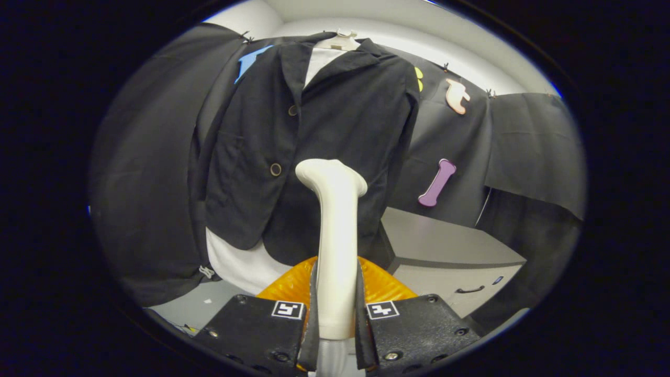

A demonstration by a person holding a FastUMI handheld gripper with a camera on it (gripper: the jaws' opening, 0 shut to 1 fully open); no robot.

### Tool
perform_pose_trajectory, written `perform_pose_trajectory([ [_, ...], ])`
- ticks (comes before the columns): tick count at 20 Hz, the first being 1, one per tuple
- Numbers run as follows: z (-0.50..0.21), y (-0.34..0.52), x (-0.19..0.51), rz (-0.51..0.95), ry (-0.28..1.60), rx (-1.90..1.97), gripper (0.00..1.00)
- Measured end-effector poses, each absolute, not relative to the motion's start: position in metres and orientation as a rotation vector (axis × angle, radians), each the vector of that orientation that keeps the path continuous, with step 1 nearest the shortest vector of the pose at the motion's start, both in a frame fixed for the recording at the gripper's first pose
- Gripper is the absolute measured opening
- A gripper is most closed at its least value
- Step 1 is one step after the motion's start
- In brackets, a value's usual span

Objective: Iron the clothes twice with a garment steamer, once on the left side and once on the right side.

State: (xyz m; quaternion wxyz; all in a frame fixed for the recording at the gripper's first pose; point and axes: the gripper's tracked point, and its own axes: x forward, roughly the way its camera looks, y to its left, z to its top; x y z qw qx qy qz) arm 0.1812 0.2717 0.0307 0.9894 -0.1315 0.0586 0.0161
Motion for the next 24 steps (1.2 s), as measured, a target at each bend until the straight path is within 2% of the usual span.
perform_pose_trajectory([
  [5,-0.028,0.267,0.165,0.030,0.244,-0.264,0.30],
  [15,-0.100,0.261,0.156,-0.004,0.401,-0.284,0.30],
  [20,-0.092,0.265,0.146,-0.026,0.384,-0.222,0.30],
  [24,-0.050,0.277,0.130,-0.021,0.286,-0.180,0.30],
])
